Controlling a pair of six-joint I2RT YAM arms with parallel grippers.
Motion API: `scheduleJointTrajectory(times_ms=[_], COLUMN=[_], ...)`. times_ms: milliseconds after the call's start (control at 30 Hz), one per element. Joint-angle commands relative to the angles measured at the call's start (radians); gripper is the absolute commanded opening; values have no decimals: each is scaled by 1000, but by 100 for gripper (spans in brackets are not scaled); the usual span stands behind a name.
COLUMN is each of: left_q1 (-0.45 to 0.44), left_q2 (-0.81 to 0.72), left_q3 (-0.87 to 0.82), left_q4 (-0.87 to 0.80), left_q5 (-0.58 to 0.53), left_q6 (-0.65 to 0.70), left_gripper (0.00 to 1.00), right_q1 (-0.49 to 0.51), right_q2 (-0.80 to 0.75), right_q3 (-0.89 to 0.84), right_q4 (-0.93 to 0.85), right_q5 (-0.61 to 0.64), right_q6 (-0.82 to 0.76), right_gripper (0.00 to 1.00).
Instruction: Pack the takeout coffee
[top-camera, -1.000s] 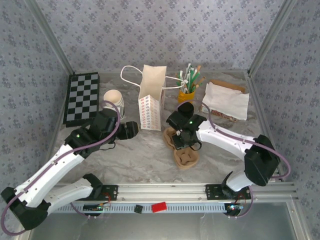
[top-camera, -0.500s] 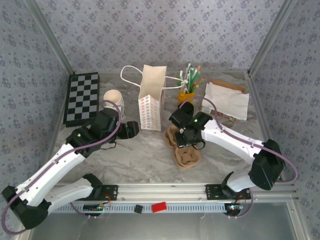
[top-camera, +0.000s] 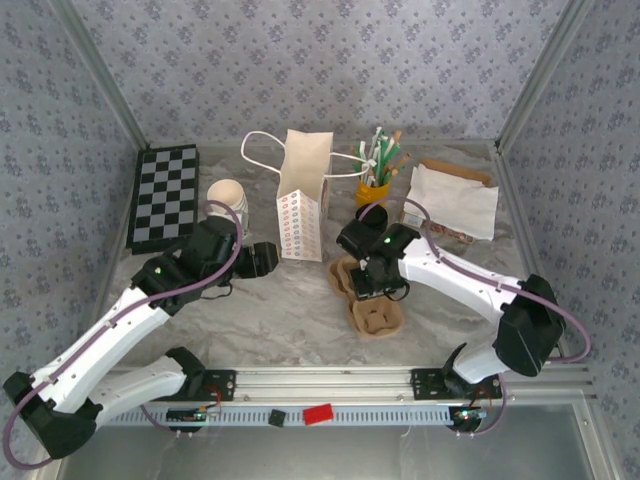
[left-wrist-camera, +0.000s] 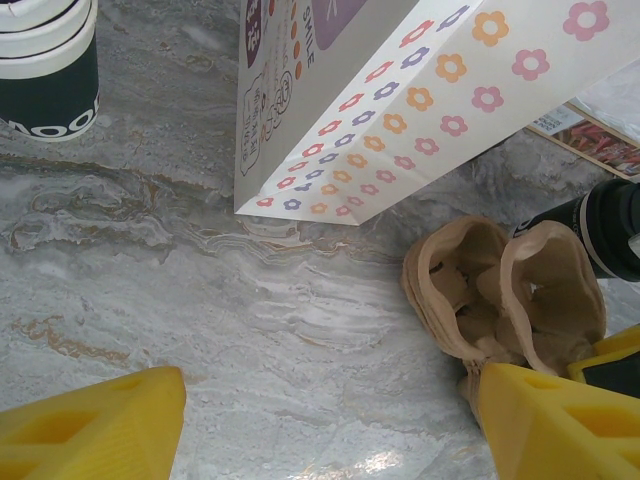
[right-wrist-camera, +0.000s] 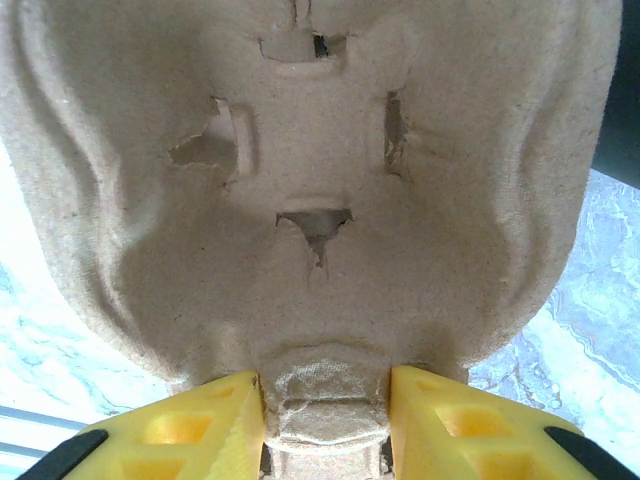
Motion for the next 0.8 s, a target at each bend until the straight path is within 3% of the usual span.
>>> scheduleJointTrajectory(times_ms=[0, 67, 333, 767], left_q1=[7, 8, 8, 9], left_q2=[-13, -9, -3, -2], left_q3=[0, -1, 10, 39], left_q4=[2, 5, -1, -12], left_q5=[-5, -6, -8, -14], left_q6=[4, 4, 7, 22], left_gripper=[77, 77, 77, 77], right_q1=[3, 4, 0, -2], right_q2=[13, 13, 20, -41], right_q3=[-14, -18, -42, -21], right_q4=[9, 16, 51, 53], right_q5=[-8, -1, 0, 13], right_q6=[4, 2, -15, -29], right_gripper=[39, 44, 45, 33])
